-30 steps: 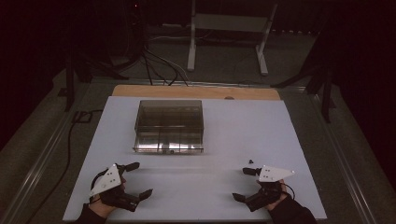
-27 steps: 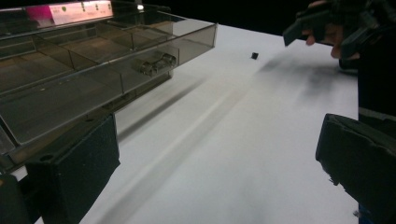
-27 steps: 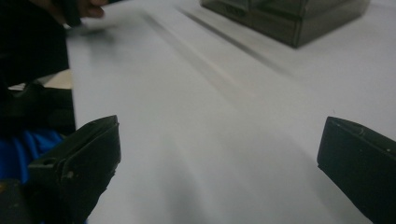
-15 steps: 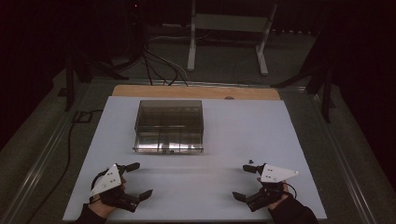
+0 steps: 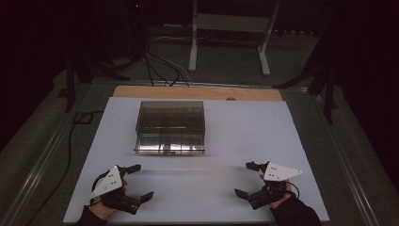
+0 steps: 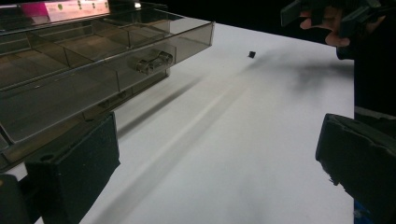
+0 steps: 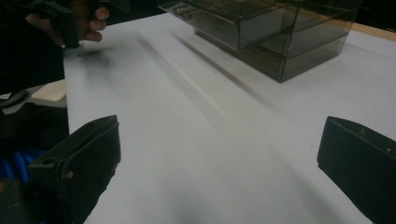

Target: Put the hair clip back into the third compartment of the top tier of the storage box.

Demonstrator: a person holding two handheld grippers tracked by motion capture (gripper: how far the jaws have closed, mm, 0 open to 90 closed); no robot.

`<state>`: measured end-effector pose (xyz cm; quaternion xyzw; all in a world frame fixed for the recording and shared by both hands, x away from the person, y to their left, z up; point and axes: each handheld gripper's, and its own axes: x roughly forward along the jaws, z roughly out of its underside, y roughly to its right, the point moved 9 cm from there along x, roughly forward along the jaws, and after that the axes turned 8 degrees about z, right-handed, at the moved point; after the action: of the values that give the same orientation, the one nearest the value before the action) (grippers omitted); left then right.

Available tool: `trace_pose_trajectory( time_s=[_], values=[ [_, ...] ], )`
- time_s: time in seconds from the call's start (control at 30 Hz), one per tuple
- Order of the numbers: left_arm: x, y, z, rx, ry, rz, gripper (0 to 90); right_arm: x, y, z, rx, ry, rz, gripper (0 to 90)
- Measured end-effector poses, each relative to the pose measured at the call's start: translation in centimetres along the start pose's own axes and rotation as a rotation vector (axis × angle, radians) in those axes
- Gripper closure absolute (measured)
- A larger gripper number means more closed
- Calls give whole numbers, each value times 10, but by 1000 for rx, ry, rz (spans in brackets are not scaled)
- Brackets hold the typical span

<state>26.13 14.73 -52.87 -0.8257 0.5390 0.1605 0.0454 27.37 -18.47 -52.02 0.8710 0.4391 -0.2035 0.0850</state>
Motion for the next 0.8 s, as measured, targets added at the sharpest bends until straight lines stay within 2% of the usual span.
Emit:
trace_pose_trajectory(
  time_s=[0.1,0.43,0.8],
  values=[
    [0,0,0,0,2,0,6,-1,1,-2,0,8,3,0],
    [1,1,0,-1,0,4,6,-2,19,-4,39,35,43,0],
    [1,2,1,1,-7,6,6,-1,44,2,81,0,124,0]
  ],
)
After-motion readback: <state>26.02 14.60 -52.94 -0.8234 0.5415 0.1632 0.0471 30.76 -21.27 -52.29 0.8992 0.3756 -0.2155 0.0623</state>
